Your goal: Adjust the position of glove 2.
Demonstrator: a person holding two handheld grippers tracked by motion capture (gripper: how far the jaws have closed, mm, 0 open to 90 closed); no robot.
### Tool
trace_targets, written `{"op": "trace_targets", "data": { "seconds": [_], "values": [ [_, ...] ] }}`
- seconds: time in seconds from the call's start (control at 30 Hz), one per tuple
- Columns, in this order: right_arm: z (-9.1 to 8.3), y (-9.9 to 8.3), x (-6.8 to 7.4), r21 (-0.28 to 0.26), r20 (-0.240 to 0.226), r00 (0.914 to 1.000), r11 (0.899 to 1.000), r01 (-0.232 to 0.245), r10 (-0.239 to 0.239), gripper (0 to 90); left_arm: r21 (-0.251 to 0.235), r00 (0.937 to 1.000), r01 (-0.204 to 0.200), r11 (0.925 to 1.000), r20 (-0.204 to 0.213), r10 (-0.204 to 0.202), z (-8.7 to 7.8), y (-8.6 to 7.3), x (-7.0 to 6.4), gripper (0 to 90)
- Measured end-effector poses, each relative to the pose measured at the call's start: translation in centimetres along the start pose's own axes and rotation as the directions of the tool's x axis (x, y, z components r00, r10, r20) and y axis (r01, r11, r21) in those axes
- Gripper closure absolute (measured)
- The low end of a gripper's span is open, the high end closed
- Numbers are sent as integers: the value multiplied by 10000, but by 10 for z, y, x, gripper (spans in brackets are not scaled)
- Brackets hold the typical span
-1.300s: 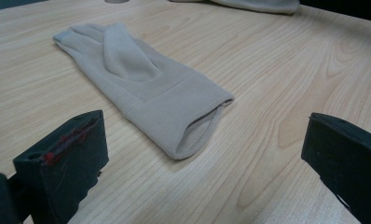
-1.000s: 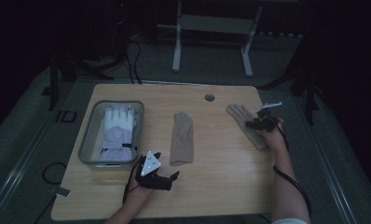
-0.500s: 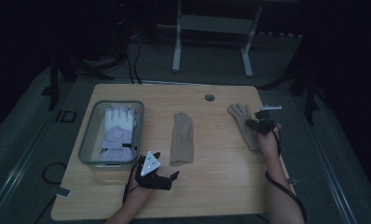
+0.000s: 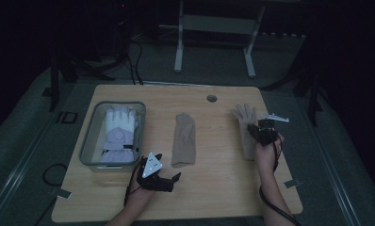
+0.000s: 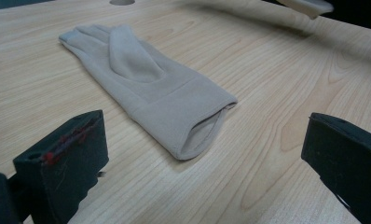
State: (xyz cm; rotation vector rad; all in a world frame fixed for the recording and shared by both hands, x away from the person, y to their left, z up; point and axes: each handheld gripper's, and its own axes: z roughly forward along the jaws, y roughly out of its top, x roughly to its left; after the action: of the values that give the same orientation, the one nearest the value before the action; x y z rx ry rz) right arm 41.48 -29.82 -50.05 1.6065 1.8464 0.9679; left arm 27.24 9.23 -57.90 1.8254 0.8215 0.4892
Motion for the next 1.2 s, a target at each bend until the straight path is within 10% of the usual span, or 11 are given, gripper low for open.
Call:
{"op": "trace_targets", "data": {
  "seconds": [0.27,0.8,1.2],
  "values": [
    [-19,-21,13,-272,305,9994,9995,-154,162,824,-25,10000,-7,10000,-36,7,0,0,0,5],
    [19,-52,8,924,823,9966,9957,-86,10,784,47,10000,-26,10000,-9,26,1,0,0,5],
    [6,-41,14,695,37,9995,9971,313,-317,503,49,10000,-4,10000,-39,4,1,0,0,5]
  ]
}}
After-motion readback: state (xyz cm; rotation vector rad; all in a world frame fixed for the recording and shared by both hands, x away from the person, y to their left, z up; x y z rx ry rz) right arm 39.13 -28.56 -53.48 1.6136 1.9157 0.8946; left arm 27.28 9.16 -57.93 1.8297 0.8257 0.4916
